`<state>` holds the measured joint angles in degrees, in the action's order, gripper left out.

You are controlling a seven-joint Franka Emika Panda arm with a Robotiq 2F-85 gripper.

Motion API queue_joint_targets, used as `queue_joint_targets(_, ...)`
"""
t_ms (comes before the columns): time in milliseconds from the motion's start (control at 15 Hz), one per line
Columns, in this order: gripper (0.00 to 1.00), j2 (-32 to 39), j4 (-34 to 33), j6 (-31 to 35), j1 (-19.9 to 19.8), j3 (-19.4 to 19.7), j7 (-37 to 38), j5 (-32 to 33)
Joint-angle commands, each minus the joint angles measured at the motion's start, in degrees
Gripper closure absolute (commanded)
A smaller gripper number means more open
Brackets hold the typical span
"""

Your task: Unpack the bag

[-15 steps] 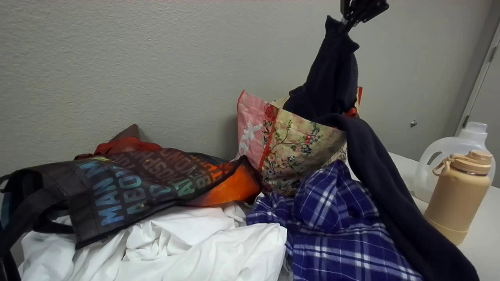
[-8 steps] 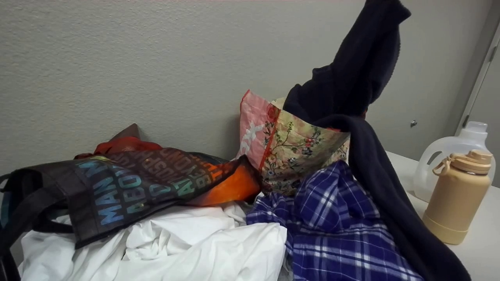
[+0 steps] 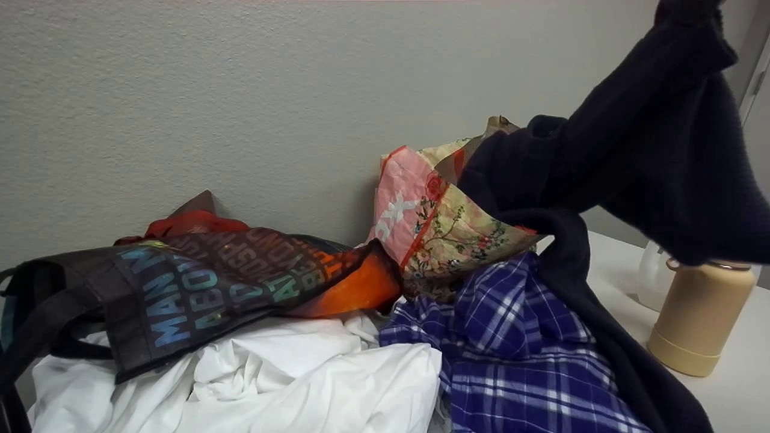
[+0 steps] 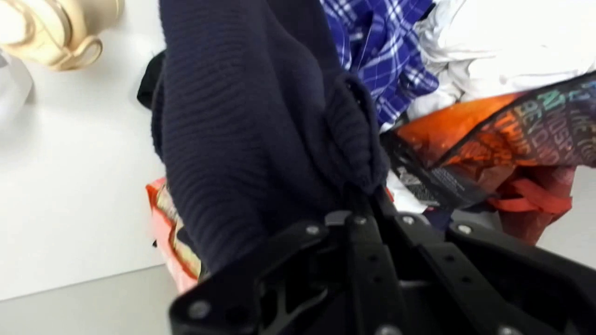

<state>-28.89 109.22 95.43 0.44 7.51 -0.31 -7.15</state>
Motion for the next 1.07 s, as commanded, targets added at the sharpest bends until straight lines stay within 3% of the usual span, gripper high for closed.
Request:
queue_joint_targets(0, 0.94, 1.75, 3.26, -4.58, 0.44, 1.72, -6.24, -5.24)
queue_joint_targets(333, 0.94, 8.55, 9.44, -7.23, 0.55, 1.16, -13.29, -8.86)
queue_joint_targets(733, 0.94, 18.63, 8.44, -8.66, 0.48, -2.71, -12.88, -5.38)
queue_joint_targets(1000, 0.94, 19.61, 9.5, -5.43, 0.17, -4.24, -12.98, -4.62)
